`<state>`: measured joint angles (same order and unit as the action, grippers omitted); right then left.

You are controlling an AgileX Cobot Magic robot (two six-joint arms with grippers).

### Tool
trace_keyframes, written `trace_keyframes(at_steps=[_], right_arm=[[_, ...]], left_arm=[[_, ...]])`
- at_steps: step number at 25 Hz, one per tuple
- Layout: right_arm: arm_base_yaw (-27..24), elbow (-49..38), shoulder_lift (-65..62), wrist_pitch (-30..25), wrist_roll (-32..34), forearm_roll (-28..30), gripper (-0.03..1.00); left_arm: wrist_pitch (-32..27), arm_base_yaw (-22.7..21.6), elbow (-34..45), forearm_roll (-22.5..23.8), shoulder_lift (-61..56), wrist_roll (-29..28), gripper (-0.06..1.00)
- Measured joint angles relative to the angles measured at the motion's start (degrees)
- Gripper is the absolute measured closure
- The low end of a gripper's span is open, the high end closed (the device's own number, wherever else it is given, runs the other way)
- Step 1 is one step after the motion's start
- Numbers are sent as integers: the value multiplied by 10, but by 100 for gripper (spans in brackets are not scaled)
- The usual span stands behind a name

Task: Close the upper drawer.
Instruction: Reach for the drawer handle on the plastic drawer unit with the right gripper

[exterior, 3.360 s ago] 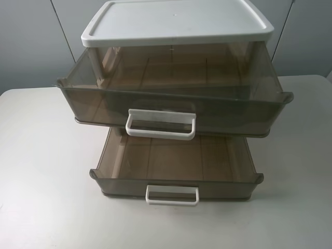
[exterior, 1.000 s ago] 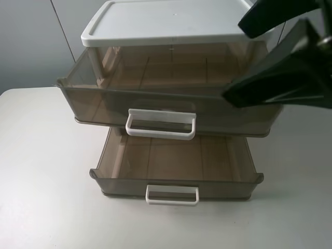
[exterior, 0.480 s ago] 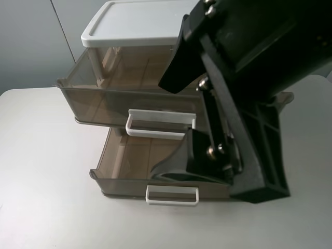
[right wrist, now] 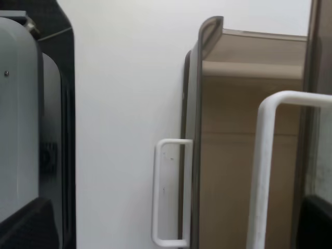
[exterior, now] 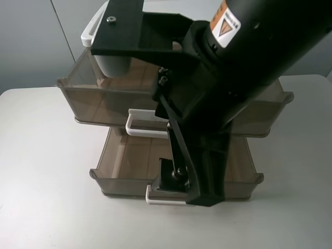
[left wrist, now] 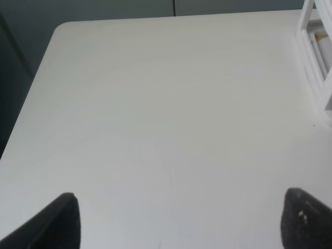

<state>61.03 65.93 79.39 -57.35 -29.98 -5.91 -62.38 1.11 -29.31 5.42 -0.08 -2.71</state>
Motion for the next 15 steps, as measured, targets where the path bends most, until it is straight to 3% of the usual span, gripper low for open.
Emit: trace_keyframes(at_steps=[15], right_arm=[[22, 8, 29, -43, 68, 82, 27]], left_arm=[[0, 0, 0, 0, 0, 0, 20]])
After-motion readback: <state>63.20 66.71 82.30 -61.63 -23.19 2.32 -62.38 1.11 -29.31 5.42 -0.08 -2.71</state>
